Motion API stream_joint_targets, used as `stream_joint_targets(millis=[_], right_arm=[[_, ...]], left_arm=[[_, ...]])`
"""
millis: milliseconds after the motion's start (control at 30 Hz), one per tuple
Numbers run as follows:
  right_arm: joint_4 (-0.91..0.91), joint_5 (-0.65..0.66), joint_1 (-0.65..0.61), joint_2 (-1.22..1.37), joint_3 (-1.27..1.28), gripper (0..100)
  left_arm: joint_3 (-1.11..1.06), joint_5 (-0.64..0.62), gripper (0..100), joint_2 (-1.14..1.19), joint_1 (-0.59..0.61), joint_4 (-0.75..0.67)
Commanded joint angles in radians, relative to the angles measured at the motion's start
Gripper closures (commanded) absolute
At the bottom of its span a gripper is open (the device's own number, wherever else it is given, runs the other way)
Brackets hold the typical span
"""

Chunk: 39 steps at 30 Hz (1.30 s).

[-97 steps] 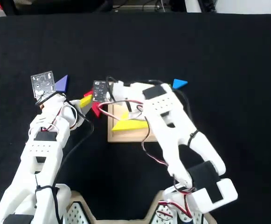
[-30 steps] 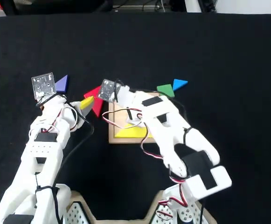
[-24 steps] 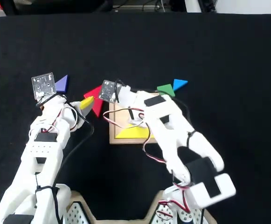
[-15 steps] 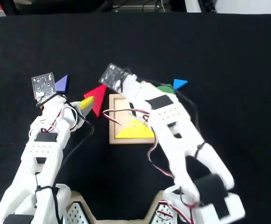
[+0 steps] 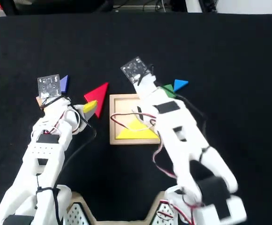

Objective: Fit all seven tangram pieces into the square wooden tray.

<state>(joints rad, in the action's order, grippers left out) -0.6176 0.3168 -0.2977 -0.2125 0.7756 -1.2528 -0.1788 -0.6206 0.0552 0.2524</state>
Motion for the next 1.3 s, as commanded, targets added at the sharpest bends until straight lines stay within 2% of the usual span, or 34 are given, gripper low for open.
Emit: stream_joint_targets(millis=[0,200,400,567,1267], right_arm=[[0.037,-0.009,-0.011,0.122,-0.099,98.7],[0.011,-0.009,-0.025,0.309,-0.220,98.8],[-0.028,-0.003,-0.035,0.285,-0.209,98.8],[-0.028,0.063,-0.071,0.252,-0.165,98.8],[-0.026,0.063,-0.104,0.105,-0.019,98.8]], left_arm=[[0.005,0.012,66,-0.014,-0.012,-0.021],[0.010,0.014,66,-0.014,-0.012,-0.032],[0.016,0.011,66,0.032,-0.012,-0.072],[0.065,0.009,66,0.110,-0.012,-0.066],[0.073,0.009,66,0.132,-0.012,-0.066]])
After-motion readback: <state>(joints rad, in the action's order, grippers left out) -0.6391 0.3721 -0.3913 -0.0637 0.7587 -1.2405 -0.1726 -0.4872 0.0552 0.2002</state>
